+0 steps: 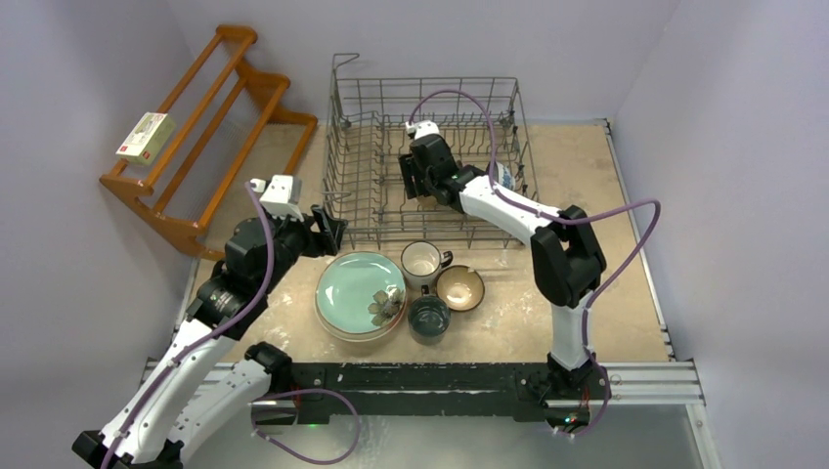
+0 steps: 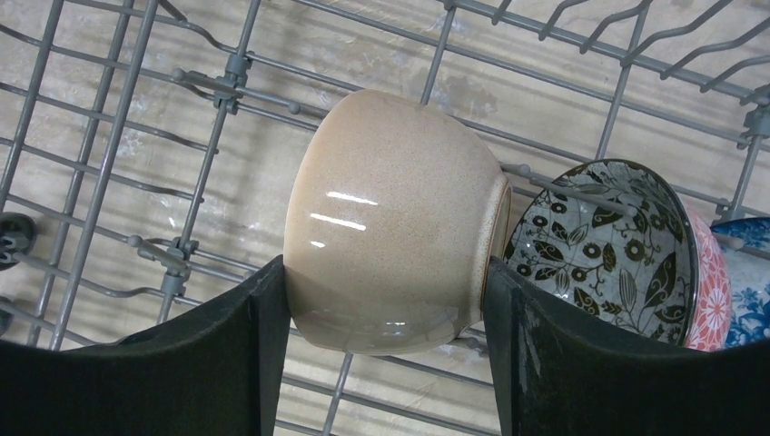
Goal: Load the mixed dishes into the dish rack
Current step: Insert the bowl into the dish rack.
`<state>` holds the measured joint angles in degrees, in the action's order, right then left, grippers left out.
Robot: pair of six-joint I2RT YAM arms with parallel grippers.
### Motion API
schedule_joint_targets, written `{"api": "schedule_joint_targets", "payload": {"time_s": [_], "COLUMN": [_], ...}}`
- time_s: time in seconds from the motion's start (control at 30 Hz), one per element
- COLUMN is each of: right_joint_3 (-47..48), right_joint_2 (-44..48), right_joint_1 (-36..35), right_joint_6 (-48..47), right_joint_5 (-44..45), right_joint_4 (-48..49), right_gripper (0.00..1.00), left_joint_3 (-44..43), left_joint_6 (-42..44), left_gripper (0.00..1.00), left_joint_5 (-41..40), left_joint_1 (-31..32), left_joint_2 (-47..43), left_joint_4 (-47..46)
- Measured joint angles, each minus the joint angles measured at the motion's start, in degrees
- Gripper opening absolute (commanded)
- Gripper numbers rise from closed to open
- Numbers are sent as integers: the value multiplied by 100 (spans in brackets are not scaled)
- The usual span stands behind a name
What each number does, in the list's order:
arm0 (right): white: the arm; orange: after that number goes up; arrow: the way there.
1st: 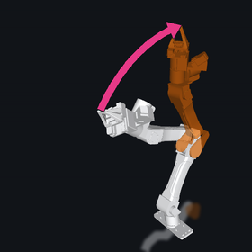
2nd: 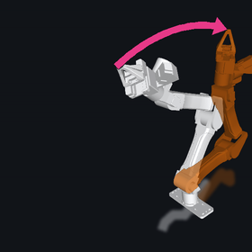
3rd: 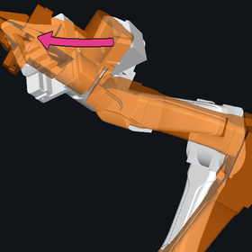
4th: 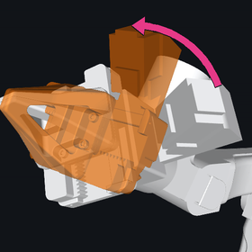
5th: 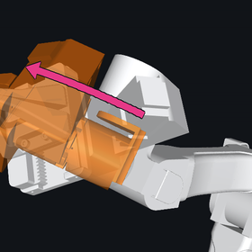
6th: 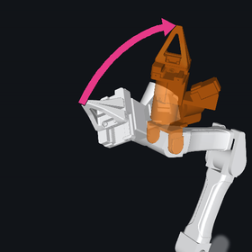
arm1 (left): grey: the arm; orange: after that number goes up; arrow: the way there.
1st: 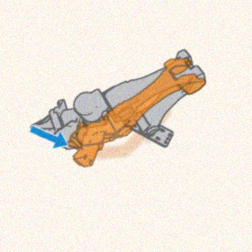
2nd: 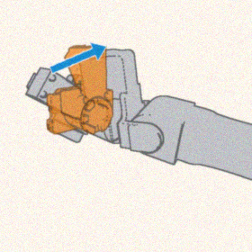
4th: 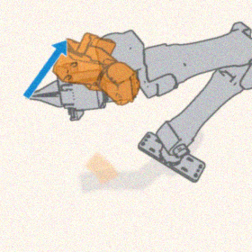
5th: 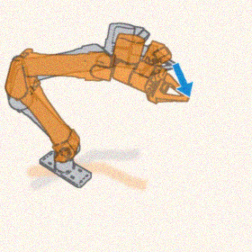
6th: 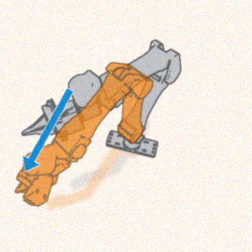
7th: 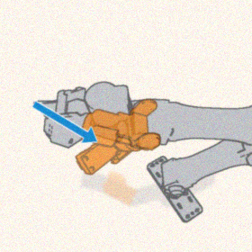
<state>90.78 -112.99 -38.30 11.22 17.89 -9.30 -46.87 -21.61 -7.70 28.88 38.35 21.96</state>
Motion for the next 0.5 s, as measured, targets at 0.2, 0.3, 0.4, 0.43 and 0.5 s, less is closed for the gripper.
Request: {"api": "schedule_joint_targets", "payload": {"time_s": [0.2, 0.3, 0.4, 0.43, 0.5], "right_joint_3": [2, 2, 2, 2, 2], "right_joint_2": [11, 13, 22, 26, 35], "right_joint_1": [20, 20, 20, 20, 22], "right_joint_6": [208, 282, 356, 387, 435], "right_joint_5": [0, 28, 44, 46, 52], "right_joint_4": [-31, -31, -33, -33, -42], "right_gripper": [0, 0, 0, 0, 0], "left_joint_3": [0, 0, 0, 0, 0], "left_joint_6": [0, 2, 2, 2, 2], "left_gripper": [70, 70, 70, 70, 70], "left_joint_5": [2, 7, 20, 22, 26], "left_joint_1": [0, 0, 0, 0, 0], "left_joint_2": [13, 22, 33, 33, 33], "left_joint_4": [0, 0, 0, 0, 0]}}
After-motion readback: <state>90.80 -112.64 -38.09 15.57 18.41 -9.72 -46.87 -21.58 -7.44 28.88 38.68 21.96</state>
